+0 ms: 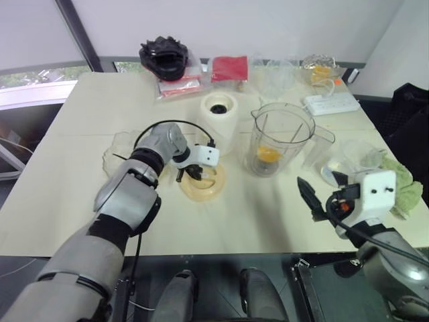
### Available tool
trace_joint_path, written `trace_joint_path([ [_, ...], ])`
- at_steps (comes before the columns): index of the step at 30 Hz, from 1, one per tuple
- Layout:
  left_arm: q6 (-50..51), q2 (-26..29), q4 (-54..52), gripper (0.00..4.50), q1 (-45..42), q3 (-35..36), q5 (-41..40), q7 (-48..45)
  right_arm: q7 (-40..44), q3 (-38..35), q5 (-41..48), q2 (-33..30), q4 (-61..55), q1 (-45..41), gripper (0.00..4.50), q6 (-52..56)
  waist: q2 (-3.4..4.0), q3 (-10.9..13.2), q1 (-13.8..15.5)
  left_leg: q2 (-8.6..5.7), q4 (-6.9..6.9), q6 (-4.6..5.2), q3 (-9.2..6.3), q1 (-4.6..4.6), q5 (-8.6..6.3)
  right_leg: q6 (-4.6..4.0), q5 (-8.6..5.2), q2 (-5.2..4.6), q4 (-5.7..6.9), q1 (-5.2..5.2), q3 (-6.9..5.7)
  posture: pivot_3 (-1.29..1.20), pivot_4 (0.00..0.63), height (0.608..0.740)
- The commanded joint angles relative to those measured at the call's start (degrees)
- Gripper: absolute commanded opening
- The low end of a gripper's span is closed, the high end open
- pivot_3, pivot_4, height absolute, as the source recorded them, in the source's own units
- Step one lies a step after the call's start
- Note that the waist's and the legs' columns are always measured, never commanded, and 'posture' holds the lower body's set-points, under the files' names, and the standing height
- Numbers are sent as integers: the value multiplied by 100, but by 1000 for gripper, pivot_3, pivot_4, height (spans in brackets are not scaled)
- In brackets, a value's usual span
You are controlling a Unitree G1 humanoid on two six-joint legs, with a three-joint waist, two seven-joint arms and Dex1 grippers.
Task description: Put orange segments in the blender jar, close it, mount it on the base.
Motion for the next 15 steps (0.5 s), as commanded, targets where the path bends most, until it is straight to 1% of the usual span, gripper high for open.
trace_joint_path([
  [1,-34,-14,-79,232,-105,361,-406,-421,-155,267,-429,275,215,-296,4134,-167,0,1,-5,0,0,0,0,-3,0,0,0,1,0,-3,0,0,150,740],
  [7,-240,139,-310,232,-165,765,-864,-1181,-173,699,-1106,670,716,-736,4134,-296,0,1,-15,-1,-1,0,-1,-18,0,-1,1,1,5,-23,0,0,150,740],
  [12,-258,477,-876,232,-65,1241,-1558,-1927,-198,910,-1800,1035,1639,-1231,4134,-724,1,2,-38,0,-1,0,0,-19,0,-2,2,3,8,-28,1,0,150,740],
  [15,-71,661,-1214,232,53,1331,-1855,-2076,-40,970,-2081,1119,2075,-1433,4134,-974,2,2,-36,0,-2,0,-1,-19,0,-3,2,3,10,-30,2,0,150,740],
])
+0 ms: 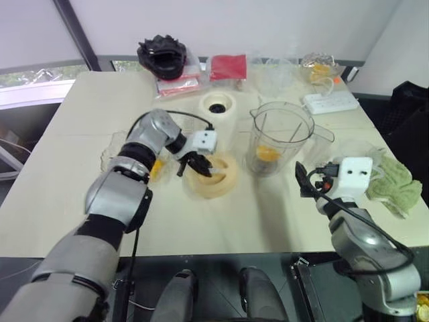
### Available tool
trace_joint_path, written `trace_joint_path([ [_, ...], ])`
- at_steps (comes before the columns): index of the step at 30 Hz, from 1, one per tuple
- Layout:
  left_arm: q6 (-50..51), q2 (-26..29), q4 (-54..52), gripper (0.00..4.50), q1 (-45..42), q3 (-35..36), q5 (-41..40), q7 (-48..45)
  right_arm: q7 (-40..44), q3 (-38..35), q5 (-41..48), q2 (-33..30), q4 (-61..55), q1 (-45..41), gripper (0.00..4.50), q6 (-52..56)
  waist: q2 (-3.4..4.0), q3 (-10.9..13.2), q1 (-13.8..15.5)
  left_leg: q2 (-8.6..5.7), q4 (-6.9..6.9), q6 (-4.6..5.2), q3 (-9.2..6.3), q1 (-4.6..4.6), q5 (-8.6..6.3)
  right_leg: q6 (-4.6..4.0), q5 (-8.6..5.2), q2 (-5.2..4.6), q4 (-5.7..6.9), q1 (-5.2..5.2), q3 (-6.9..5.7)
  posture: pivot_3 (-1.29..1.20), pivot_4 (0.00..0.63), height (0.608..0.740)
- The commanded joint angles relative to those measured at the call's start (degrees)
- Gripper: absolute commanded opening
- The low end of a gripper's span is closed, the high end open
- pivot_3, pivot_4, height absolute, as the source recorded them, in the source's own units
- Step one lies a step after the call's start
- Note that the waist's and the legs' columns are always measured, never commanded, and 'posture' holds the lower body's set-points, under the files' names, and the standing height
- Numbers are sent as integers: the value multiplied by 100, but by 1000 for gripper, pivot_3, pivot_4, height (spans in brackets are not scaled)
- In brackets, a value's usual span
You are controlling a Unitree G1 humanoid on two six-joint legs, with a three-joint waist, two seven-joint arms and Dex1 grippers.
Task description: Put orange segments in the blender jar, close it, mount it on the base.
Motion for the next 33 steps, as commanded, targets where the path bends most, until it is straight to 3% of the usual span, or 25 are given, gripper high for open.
trace_joint_path([
  [1,118,205,-468,232,74,156,-400,-180,161,-1,-310,96,297,-220,4134,-368,1,0,-3,0,0,0,0,0,0,0,0,0,0,0,0,0,150,740],
  [19,1912,1269,-3507,232,1187,275,-1498,9,505,-208,-1084,468,2451,-1482,4134,-1375,6,1,-53,2,-3,-3,0,-2,1,-4,2,3,20,-20,7,0,150,740],
  [22,2102,1383,-3830,232,1319,285,-1586,99,523,-241,-1170,492,2724,-1642,3266,-1520,6,1,-114,1,-3,-4,0,-2,2,-4,2,3,25,-22,7,0,150,740],
  [26,2283,1524,-4107,232,1405,321,-1699,220,557,-274,-1248,513,2964,-1763,1173,-1638,8,0,-147,2,-3,-4,-2,-2,2,-4,2,3,29,-24,7,0,150,740],
  [27,2316,1561,-4158,232,1416,329,-1729,250,576,-278,-1253,517,2990,-1779,887,-1650,8,0,-146,2,-3,-4,-1,-2,2,-4,2,3,30,-25,8,0,150,740],
  [33,2410,1812,-4175,232,1264,449,-1827,324,675,-276,-1127,602,2592,-1686,899,-1372,9,0,-146,1,-3,-6,-2,-2,3,-5,2,3,34,-27,8,0,150,740],
])
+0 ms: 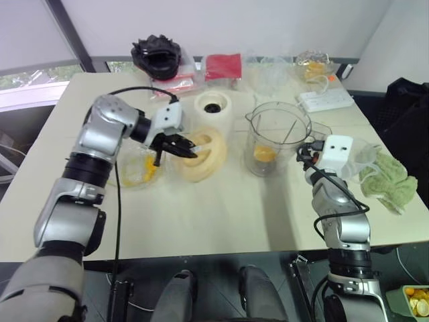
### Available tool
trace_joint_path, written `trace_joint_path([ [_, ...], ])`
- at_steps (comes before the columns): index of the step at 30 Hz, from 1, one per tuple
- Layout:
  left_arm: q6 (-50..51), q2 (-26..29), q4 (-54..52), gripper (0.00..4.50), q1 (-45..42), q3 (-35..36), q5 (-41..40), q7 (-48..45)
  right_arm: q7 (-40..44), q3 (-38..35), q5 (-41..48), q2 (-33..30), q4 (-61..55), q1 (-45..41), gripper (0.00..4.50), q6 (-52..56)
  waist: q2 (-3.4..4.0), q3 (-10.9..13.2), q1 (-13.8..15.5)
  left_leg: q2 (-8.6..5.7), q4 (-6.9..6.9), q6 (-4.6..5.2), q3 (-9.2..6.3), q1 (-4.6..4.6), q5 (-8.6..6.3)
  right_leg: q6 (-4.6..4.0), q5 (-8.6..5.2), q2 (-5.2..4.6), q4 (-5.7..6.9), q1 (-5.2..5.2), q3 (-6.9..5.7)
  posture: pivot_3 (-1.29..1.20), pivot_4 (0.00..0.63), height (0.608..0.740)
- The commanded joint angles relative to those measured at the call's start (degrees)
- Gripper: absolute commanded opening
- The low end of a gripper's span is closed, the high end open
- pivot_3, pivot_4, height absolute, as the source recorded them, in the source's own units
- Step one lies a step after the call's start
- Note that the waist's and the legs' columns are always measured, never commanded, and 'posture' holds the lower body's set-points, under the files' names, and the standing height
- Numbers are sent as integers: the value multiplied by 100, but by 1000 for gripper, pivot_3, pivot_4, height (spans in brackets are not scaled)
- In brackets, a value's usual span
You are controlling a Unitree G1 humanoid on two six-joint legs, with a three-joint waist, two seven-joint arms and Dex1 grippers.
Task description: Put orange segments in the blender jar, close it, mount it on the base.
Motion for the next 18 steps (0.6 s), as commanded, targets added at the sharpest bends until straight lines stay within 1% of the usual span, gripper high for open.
trace_joint_path([
  [1,-4,172,-1,232,-295,250,-166,62,63,-95,95,63,-574,100,899,203,0,0,6,0,0,0,0,0,0,0,0,0,1,-1,0,0,150,740],
  [4,-26,290,243,232,-560,285,-207,24,90,-68,229,160,-1098,289,899,488,0,0,7,-1,0,0,-2,-1,0,0,0,0,2,-2,0,0,150,740],
  [7,-217,457,810,232,-1192,293,-180,-204,132,72,414,254,-2107,600,899,1016,2,1,-1,0,-1,0,-2,-6,0,0,0,1,3,-9,-1,0,150,740],
  [9,-311,475,1186,232,-1548,273,-169,-324,137,147,464,292,-2554,719,899,1296,2,3,-14,-1,-1,0,0,-12,0,0,-1,1,10,-20,0,0,150,740],
  [13,-717,358,2044,232,-2228,186,-36,-444,86,347,470,386,-3229,891,899,1757,4,4,-2,0,2,0,4,-9,0,1,-1,1,20,-22,1,0,150,740],
  [18,-1106,34,2765,232,-2839,-61,-16,-455,-32,793,192,533,-3437,928,899,1877,2,4,1,-1,4,0,3,-9,0,1,-2,1,26,-21,0,0,150,740],
])
